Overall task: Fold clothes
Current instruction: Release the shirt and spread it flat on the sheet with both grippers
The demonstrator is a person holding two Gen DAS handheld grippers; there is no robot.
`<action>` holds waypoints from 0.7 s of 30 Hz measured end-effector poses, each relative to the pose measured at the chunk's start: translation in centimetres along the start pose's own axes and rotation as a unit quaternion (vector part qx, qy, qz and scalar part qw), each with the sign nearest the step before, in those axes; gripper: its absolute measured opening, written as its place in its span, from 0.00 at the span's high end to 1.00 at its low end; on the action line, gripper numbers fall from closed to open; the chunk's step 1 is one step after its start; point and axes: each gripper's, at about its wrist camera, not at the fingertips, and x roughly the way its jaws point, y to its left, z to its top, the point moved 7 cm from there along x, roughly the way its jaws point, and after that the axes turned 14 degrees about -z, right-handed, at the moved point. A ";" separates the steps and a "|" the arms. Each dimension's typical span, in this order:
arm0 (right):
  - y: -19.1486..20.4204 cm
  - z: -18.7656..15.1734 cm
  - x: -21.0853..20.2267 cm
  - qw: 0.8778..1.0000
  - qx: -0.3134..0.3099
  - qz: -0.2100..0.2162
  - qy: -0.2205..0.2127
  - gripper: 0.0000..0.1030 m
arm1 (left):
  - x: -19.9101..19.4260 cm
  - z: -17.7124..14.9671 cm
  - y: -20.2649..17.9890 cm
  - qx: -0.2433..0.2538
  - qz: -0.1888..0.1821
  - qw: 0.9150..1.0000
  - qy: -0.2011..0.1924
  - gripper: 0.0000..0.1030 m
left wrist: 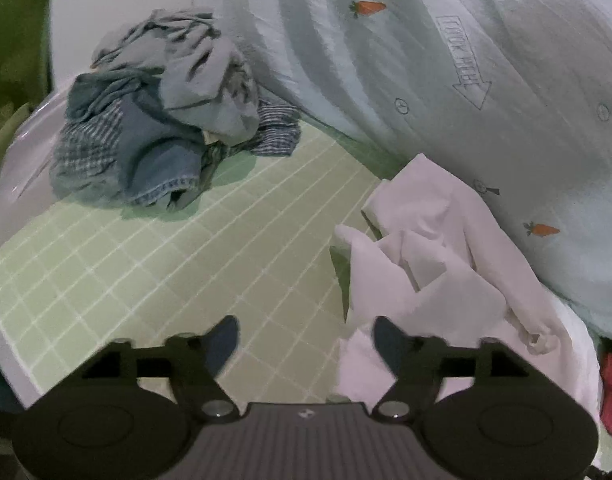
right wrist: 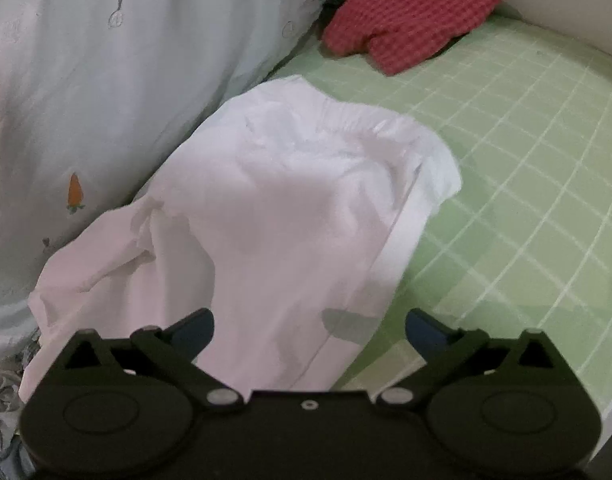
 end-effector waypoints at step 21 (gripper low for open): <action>9.9 -4.9 0.4 0.998 -0.034 -0.058 -0.014 0.00 | 20.1 5.6 1.1 -0.045 -0.152 0.974 0.160 0.60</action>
